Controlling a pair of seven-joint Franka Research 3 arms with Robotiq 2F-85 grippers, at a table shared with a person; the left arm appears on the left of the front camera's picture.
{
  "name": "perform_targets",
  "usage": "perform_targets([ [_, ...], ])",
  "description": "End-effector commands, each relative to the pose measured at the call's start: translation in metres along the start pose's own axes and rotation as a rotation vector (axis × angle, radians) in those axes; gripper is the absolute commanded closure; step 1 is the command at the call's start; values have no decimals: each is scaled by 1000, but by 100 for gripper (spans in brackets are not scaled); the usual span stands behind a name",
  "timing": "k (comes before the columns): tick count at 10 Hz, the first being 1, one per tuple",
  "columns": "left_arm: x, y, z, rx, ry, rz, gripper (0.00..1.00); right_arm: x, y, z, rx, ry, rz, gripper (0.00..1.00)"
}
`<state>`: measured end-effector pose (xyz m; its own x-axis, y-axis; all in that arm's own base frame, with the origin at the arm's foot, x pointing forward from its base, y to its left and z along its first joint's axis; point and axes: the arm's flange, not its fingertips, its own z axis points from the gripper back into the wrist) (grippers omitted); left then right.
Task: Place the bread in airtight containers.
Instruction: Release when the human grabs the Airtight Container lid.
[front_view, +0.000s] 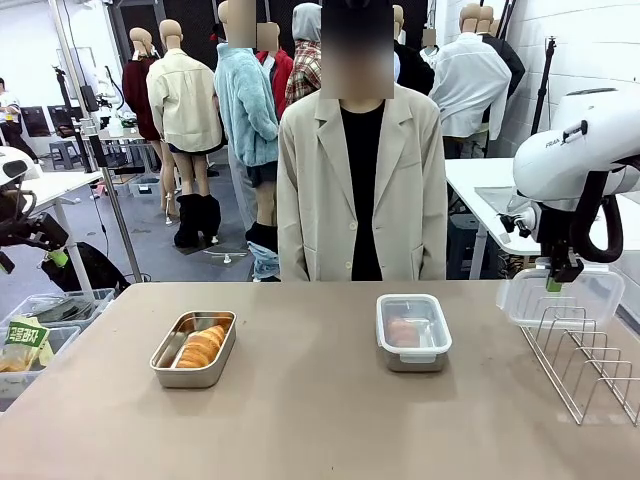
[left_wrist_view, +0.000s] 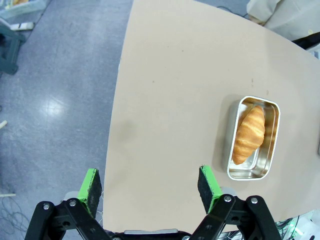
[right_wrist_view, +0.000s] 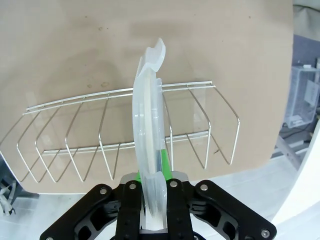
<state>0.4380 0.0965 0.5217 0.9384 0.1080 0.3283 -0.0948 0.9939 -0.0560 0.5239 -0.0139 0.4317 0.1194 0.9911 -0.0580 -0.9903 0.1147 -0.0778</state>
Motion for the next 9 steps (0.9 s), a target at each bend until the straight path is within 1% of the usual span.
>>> perform_targets([
  [1,0,2,1,8,-2,2,0,0,9,0,-41,12,-4,100],
  [3,0,2,1,8,-2,2,0,-4,12,11,-64,4,-12,100],
  [4,0,2,1,8,-2,2,0,-8,26,34,-132,-10,-9,100],
  [5,0,2,1,8,-2,2,0,-8,42,57,-230,-1,-5,100],
  [6,0,2,1,8,-2,2,0,-4,54,78,-310,-2,33,100],
  [7,0,2,1,8,-2,2,0,5,58,96,-363,-12,50,100],
  [9,0,2,1,8,-2,2,0,28,59,126,-461,-54,164,100],
])
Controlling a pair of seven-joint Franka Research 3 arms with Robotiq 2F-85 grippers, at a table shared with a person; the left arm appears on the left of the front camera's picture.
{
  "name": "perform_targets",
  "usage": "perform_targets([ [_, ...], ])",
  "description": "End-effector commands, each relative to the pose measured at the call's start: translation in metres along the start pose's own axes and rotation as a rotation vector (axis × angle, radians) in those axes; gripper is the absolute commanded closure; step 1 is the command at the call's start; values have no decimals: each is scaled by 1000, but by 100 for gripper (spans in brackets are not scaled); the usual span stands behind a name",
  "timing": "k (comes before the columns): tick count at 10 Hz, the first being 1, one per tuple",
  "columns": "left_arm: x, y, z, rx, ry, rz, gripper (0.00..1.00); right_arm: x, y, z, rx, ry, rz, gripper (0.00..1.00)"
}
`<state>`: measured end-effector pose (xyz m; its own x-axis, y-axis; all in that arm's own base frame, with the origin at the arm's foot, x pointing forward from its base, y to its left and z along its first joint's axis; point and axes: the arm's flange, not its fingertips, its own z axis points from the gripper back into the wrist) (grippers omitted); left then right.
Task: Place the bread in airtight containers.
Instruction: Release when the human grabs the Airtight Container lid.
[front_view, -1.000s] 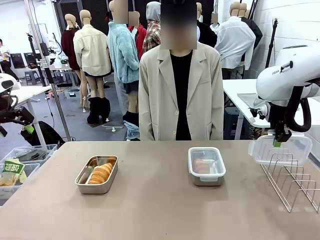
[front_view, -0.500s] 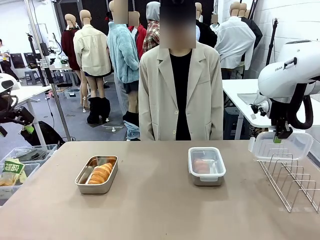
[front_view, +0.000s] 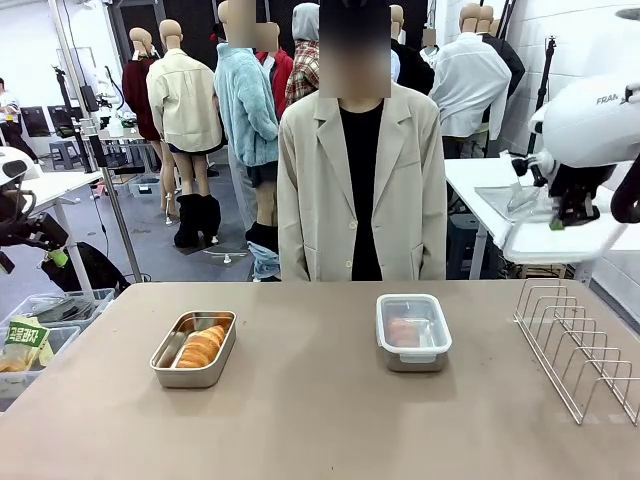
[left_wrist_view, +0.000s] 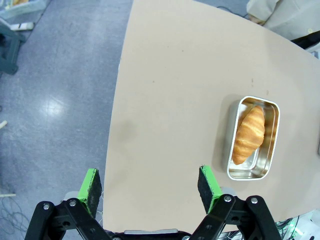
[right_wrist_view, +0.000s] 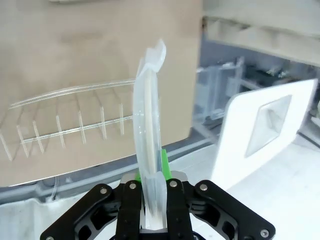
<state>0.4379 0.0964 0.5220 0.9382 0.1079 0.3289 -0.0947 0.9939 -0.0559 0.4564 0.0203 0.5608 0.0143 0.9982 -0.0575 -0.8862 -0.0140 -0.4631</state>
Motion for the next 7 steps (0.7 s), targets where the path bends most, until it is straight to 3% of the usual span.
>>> perform_targets([
  [1,0,2,1,8,-1,2,0,26,-7,-3,-94,-64,100,100],
  [4,0,2,1,8,-1,2,0,69,-45,1,-81,-128,136,100],
  [7,0,2,1,8,-1,2,0,86,-74,-14,2,-105,135,100],
])
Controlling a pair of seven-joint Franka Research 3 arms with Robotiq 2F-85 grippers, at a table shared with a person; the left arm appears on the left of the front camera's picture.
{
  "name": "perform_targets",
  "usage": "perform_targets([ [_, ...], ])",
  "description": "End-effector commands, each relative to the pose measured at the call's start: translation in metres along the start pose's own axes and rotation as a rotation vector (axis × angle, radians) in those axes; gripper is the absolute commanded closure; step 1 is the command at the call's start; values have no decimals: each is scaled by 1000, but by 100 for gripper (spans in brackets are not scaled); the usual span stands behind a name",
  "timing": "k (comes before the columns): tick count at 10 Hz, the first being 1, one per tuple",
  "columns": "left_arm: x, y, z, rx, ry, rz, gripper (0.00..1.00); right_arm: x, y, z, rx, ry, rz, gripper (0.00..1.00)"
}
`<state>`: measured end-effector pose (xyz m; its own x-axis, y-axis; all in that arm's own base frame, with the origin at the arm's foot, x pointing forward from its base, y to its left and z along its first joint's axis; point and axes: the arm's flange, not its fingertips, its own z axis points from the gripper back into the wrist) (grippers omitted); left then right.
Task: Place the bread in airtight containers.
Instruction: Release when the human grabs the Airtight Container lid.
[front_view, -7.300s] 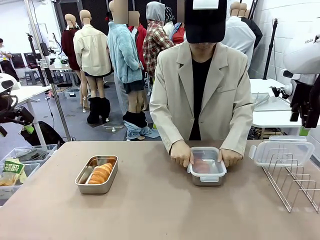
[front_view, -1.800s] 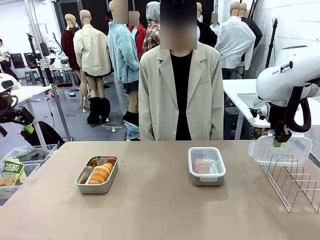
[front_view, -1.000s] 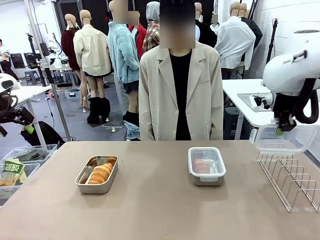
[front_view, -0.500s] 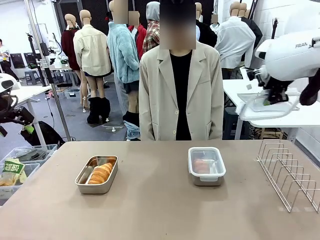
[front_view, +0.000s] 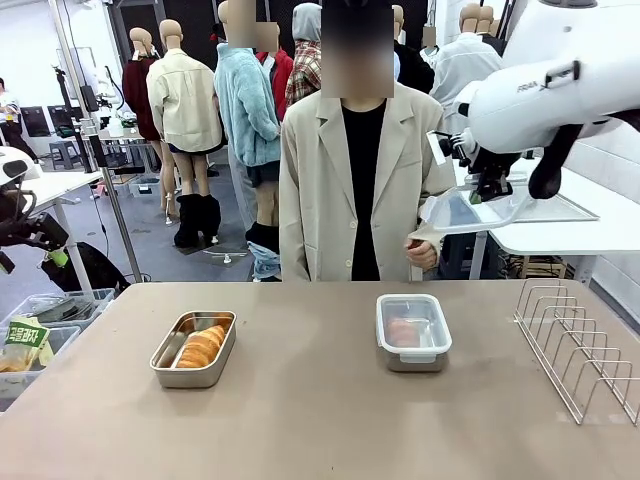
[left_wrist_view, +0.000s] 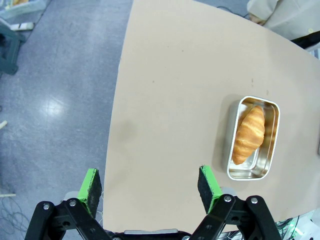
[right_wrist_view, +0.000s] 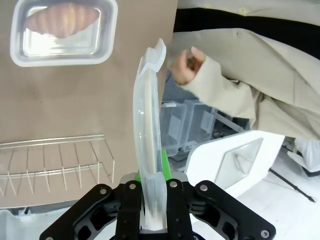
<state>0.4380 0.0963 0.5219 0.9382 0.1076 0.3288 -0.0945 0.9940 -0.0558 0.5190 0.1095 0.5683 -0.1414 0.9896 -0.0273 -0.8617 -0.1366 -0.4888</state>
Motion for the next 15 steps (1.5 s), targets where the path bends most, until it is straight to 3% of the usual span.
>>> perform_targets([
  [1,0,2,1,8,-1,3,0,-5,-17,2,42,-8,7,100],
  [7,0,2,1,8,-1,3,0,-3,-30,-8,97,11,-4,100],
  [10,0,2,1,8,-1,3,0,-18,-13,15,129,10,-79,43],
  [12,0,2,1,8,-1,3,0,-62,6,47,203,-36,-162,5],
  [13,0,2,1,8,-1,3,0,-83,15,57,267,-61,-189,0],
  [15,0,2,1,8,-1,3,0,-122,27,61,411,-169,-222,0],
])
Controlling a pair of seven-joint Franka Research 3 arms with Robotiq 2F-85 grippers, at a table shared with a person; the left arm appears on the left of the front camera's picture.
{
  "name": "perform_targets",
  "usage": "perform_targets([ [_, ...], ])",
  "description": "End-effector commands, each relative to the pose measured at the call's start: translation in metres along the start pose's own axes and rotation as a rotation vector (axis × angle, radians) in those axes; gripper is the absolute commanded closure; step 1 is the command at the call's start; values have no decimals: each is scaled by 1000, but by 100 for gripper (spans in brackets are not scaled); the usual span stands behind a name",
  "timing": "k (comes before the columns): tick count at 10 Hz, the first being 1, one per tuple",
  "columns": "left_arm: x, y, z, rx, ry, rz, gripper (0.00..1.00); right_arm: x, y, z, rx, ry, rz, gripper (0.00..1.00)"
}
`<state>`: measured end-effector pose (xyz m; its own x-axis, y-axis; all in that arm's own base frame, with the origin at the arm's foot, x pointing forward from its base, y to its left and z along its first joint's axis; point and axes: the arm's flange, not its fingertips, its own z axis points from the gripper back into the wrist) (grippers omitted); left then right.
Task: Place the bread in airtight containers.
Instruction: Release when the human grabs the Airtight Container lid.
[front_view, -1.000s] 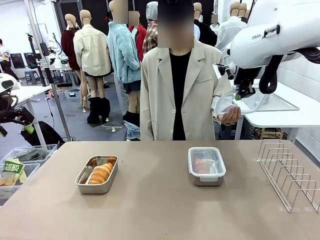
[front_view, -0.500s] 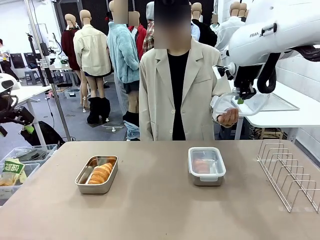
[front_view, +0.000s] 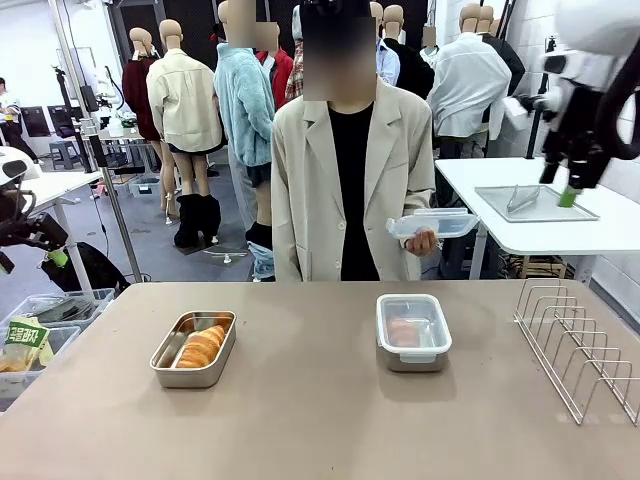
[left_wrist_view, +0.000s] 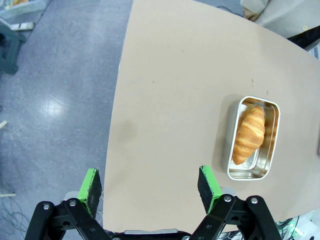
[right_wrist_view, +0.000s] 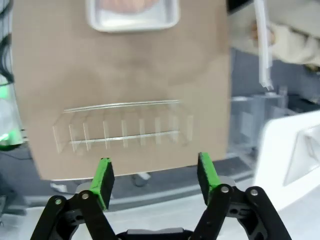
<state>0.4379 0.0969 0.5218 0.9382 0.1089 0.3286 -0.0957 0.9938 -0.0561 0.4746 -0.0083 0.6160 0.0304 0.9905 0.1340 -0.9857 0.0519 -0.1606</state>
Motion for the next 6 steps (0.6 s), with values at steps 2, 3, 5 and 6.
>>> perform_targets([
  [2,0,1,1,8,-1,1,0,-28,-6,-21,235,-141,-14,0],
  [3,0,1,1,8,-1,1,0,-34,-5,-28,221,-173,-13,0],
  [5,0,1,1,8,-1,1,0,-44,-6,-39,231,-280,-24,0],
  [6,0,1,1,8,-1,1,0,-48,-4,-42,191,-305,11,0],
])
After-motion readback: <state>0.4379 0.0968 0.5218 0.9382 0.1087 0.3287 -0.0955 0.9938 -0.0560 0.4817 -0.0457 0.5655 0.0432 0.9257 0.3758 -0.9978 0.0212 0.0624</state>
